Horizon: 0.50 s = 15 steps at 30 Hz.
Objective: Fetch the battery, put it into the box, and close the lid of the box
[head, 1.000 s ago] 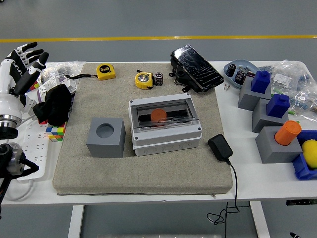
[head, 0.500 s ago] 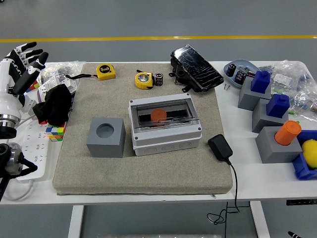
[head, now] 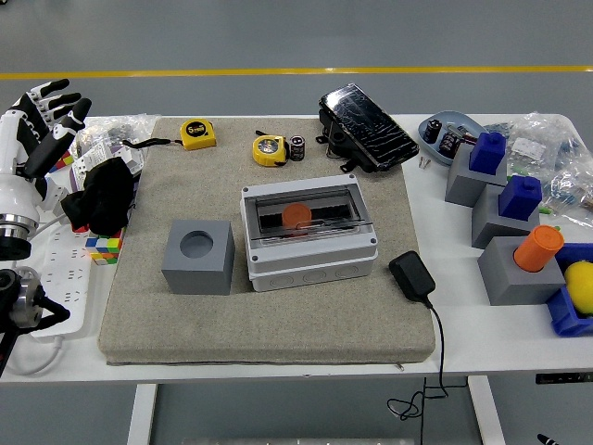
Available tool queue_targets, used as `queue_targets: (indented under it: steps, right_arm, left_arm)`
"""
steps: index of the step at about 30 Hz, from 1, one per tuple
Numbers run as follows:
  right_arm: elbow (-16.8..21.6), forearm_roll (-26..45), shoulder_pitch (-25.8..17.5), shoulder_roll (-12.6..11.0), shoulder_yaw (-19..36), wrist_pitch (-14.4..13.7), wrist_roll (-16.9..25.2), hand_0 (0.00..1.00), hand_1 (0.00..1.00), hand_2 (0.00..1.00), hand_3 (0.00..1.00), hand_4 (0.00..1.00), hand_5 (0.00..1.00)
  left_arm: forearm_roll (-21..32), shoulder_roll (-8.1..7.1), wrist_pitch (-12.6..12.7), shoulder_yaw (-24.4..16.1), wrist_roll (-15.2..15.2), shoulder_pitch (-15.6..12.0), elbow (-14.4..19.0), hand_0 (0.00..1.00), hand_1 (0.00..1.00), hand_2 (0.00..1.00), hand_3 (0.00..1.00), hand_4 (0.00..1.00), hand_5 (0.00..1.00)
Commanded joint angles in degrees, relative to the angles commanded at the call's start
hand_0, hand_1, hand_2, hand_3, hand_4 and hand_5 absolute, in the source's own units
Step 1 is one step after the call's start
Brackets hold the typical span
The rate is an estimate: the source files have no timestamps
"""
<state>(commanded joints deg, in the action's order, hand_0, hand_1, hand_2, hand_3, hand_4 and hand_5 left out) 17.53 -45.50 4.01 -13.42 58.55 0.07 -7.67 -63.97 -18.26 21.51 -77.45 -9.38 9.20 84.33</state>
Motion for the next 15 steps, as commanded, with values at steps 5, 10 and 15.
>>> queue_targets:
  steps: [5,10,15]
  right_arm:
    - [0.0,0.1,0.0,-0.1,-0.2,-0.1,0.1,0.649,0.678,0.693,0.638,0.992,0.555]
    - [0.0,0.1,0.0,0.0,-0.3,-0.1,0.1,0.648,0.678,0.693,0.643,0.993,0.555]
    - [0.0,0.2,-0.2,0.0,-0.5,0.0,0.0,0.648,0.678,0.693,0.638,0.992,0.556]
  left_arm:
    - [-0.3,-0.07,-0.2,-0.1,0.3,-0.1,0.1,0.504,0.676,0.684,0.735,0.998,0.53]
    - [-0.4,-0.17,-0.2,-0.1,0.4,-0.2,0.2,0.503,0.675,0.683,0.734,0.998,0.531]
    - [-0.7,-0.14,-0.3,-0.2,0.6,-0.3,0.3,0.503,0.672,0.682,0.729,0.998,0.534]
